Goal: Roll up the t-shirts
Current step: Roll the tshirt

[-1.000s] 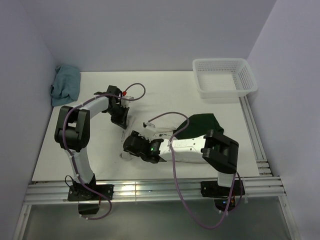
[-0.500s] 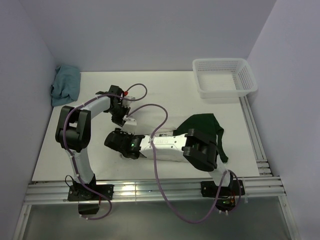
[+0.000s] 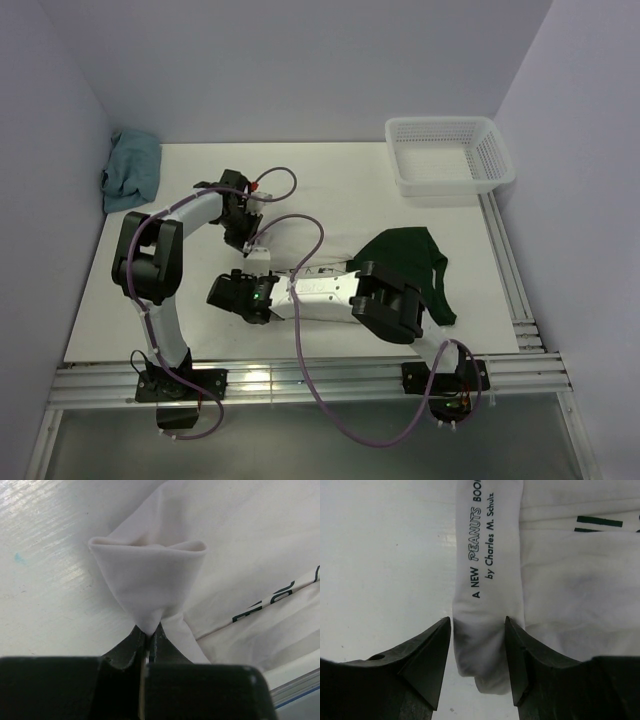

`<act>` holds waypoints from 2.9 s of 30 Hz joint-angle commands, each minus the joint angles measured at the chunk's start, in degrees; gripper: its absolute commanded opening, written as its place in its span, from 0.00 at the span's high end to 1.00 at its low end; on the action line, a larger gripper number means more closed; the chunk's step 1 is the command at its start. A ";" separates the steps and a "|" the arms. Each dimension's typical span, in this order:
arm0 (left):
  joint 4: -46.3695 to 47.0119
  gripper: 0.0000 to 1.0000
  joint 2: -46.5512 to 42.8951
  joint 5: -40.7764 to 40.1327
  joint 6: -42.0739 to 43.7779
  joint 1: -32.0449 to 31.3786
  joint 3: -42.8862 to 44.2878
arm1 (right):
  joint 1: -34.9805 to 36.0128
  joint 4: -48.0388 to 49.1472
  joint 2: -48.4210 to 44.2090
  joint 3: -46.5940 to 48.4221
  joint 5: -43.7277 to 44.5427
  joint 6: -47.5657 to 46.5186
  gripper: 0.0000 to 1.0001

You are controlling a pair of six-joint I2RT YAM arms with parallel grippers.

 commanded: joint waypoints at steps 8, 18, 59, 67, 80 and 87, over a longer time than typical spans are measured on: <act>-1.07 0.92 -0.55 -0.06 -0.73 -0.54 3.80 | 1.68 -4.38 4.86 4.47 -3.65 0.00 0.43; -1.07 0.65 -2.04 2.84 -0.56 -0.54 5.03 | 1.59 1.75 1.18 -7.26 -6.20 3.87 0.76; 13.95 0.38 0.33 18.24 -2.04 5.09 -5.25 | -9.22 88.96 -5.25 -56.26 -27.47 19.96 0.88; 9.74 1.00 -0.98 0.40 -4.34 1.58 -1.74 | -9.22 83.08 -7.70 -55.73 -26.95 17.59 0.81; 3.50 1.00 -0.37 -13.33 -6.71 -4.84 2.04 | -4.39 25.93 -17.11 -36.52 -12.02 10.20 0.39; 1.48 1.00 1.47 -15.18 -7.24 -6.78 4.32 | -1.14 3.63 -16.32 -23.14 -4.19 9.50 0.37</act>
